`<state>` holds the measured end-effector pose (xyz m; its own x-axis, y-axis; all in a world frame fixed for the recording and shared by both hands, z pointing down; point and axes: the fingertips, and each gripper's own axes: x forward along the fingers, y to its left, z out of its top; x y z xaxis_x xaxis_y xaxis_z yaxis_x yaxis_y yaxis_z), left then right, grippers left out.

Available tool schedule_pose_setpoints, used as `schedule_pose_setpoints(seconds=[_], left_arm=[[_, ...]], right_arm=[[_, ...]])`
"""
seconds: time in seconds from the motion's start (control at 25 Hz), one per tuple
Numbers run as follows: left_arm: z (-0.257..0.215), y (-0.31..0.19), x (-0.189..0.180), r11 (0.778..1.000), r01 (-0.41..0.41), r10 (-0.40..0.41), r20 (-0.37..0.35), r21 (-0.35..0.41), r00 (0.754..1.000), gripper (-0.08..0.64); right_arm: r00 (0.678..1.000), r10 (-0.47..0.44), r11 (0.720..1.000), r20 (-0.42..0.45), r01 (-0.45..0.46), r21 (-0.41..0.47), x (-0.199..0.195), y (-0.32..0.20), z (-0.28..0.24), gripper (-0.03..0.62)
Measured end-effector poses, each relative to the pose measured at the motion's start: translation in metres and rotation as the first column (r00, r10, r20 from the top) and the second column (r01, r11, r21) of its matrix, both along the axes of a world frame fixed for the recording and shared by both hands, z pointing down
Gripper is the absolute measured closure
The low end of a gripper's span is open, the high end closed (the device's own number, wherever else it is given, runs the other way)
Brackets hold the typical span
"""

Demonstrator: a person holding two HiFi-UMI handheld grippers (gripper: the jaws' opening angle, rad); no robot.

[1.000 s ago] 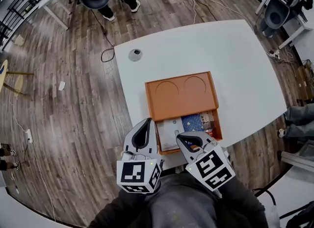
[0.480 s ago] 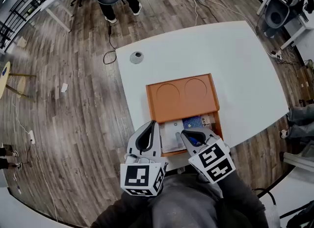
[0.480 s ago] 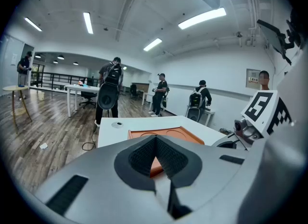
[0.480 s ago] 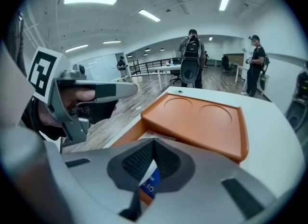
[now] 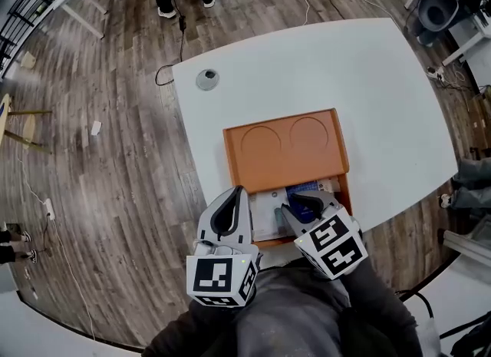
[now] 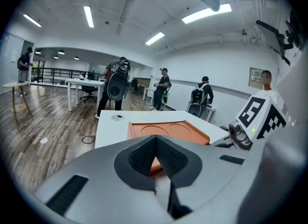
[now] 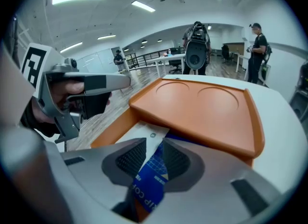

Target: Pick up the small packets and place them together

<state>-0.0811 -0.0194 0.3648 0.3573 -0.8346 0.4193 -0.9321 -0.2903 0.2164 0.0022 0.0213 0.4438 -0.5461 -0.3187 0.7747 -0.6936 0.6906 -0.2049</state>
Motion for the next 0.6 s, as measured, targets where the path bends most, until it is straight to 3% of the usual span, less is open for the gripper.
schedule_pose_setpoints(seconds=[0.36, 0.6], left_arm=[[0.01, -0.009, -0.005, 1.0, 0.016, -0.016, -0.012, -0.024, 1.0, 0.565], [0.016, -0.01, -0.012, 0.999, 0.025, -0.026, -0.019, -0.035, 0.999, 0.565]], right_arm=[[0.997, -0.03, 0.996, -0.067, 0.024, -0.09, 0.0, -0.001, 0.027, 0.479], [0.994, -0.057, 0.994, -0.092, 0.048, -0.094, -0.005, -0.001, 0.034, 0.485]])
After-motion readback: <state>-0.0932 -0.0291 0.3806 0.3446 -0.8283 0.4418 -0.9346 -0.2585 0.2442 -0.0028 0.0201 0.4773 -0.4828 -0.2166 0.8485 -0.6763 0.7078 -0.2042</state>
